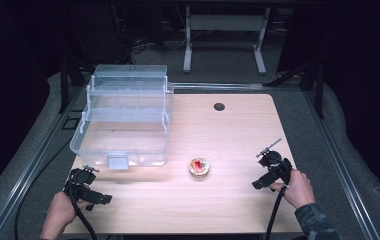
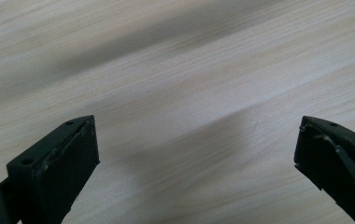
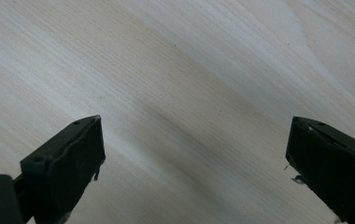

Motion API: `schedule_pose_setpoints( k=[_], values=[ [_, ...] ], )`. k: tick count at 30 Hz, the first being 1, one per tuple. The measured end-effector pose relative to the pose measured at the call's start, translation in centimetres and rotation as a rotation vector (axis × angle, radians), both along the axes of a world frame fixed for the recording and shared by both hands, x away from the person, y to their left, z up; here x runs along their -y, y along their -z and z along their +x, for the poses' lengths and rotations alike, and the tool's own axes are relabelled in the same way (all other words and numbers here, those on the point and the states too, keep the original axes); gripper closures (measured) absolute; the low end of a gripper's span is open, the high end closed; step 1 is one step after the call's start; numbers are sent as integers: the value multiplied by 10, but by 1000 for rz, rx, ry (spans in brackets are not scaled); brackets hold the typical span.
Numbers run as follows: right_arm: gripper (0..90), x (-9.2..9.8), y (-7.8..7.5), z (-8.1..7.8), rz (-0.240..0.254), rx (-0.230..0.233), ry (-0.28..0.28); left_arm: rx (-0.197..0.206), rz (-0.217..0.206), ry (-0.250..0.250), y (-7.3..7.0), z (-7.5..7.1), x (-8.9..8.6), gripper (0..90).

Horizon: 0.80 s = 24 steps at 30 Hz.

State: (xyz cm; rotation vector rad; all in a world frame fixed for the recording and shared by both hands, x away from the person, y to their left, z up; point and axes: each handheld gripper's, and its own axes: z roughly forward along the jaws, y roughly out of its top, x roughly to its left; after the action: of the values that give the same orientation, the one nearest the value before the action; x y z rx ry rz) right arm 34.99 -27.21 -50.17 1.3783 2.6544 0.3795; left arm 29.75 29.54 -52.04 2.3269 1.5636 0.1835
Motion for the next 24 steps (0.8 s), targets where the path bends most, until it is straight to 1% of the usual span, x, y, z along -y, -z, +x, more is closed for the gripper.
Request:
schedule_pose_setpoints(
  k=[2,3,6,7,8,9,10,12,13,14,15,16,18,19,21,22,24],
  values=[
    [41,0,0,0,4,-2,-4,1,0,0,0,0,0,2],
    [41,-1,-1,0,-3,-5,-2,4,2,1,0,0,1,2],
    [42,-3,-4,-1,-2,5,-4,2,5,9,-1,1,2,2],
    [43,-4,-5,0,7,9,-9,1,7,11,-1,1,2,2],
    [42,-6,-6,0,3,13,-12,0,8,10,0,1,3,2],
    [42,-7,-7,1,14,16,-16,1,8,10,0,1,3,2],
    [42,-9,-8,1,5,14,-19,0,11,13,0,1,4,2],
    [42,-14,-9,3,7,16,-29,-2,16,15,0,1,5,2],
    [42,-17,-10,3,0,12,-36,-1,19,17,1,1,5,2],
    [42,-20,-11,4,-1,19,-42,-2,21,18,1,1,4,2],
    [41,-23,-11,6,15,14,-51,-3,23,18,1,0,4,2],
    [41,-27,-13,7,-17,22,-57,-6,21,9,2,0,4,2],
    [40,-34,-13,10,22,11,-77,-5,25,12,2,-1,2,2],
    [40,-38,-12,11,25,8,-90,-4,26,9,2,-1,2,2],
    [39,-48,-12,14,16,11,-111,-2,26,10,1,-2,2,2],
    [39,-52,-12,16,21,6,-123,0,26,10,1,-2,2,2],
    [37,-63,-13,19,1,14,-138,0,29,10,1,-2,2,2]
  ],
)
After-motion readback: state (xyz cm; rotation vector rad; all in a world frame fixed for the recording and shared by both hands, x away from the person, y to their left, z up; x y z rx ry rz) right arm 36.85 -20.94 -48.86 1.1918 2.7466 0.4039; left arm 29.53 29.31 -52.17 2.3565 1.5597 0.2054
